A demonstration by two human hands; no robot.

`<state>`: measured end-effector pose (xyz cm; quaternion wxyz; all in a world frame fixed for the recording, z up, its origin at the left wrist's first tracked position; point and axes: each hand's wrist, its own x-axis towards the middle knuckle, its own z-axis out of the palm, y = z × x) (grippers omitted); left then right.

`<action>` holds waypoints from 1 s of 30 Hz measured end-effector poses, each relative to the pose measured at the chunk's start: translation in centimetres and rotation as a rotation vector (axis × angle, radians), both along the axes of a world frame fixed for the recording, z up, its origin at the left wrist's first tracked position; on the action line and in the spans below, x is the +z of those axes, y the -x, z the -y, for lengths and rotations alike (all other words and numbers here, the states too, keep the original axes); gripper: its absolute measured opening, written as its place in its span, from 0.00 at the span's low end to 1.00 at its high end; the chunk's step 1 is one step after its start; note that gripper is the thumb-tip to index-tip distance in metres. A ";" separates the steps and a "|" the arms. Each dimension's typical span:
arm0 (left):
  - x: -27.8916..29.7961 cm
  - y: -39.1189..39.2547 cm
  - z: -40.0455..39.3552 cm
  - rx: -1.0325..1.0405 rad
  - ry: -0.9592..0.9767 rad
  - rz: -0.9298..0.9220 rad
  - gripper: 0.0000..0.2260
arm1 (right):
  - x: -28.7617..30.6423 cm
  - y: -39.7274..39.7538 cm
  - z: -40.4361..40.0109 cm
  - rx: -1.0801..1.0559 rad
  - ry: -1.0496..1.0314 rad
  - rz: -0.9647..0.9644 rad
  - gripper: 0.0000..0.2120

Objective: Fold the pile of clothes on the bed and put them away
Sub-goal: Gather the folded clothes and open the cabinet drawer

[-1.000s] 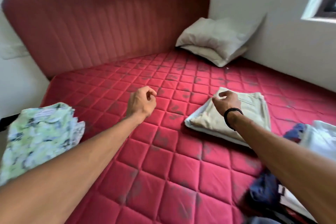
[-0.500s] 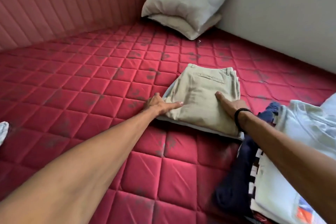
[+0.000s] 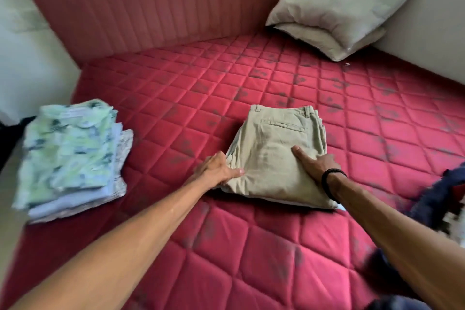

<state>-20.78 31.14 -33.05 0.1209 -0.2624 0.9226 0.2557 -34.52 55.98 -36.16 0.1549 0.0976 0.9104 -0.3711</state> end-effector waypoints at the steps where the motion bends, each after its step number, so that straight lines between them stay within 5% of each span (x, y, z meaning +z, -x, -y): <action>1: 0.4 -2.1 1.3 0.031 0.043 0.003 0.29 | -0.1 -1.1 2.2 0.036 0.009 0.014 0.57; 8: 2.7 -13.4 10.1 0.058 0.297 0.162 0.38 | 0.0 -8.9 15.2 0.289 0.106 0.088 0.66; 11: 3.5 -15.2 10.8 0.112 0.369 0.260 0.38 | 0.9 -10.2 16.8 0.448 0.049 0.131 0.57; 14: 5.1 -15.2 7.2 0.078 0.654 0.280 0.31 | 3.4 -10.0 13.3 0.631 -0.003 0.090 0.41; 16: 6.3 -14.1 4.2 -0.021 0.792 0.178 0.27 | 5.6 -9.2 9.5 0.719 -0.130 -0.035 0.42; 23: 8.5 -3.3 -14.9 -0.420 0.101 -0.261 0.21 | 11.6 -7.8 -16.0 0.342 -0.338 -0.433 0.33; 28: 7.9 1.6 -31.3 -0.556 -0.147 -0.015 0.52 | 12.7 -12.5 -32.3 -0.106 -0.218 -0.579 0.37; 30: 5.7 2.8 -35.6 -0.542 -0.392 0.075 0.53 | 11.6 -14.8 -37.6 -0.253 -0.158 -0.551 0.43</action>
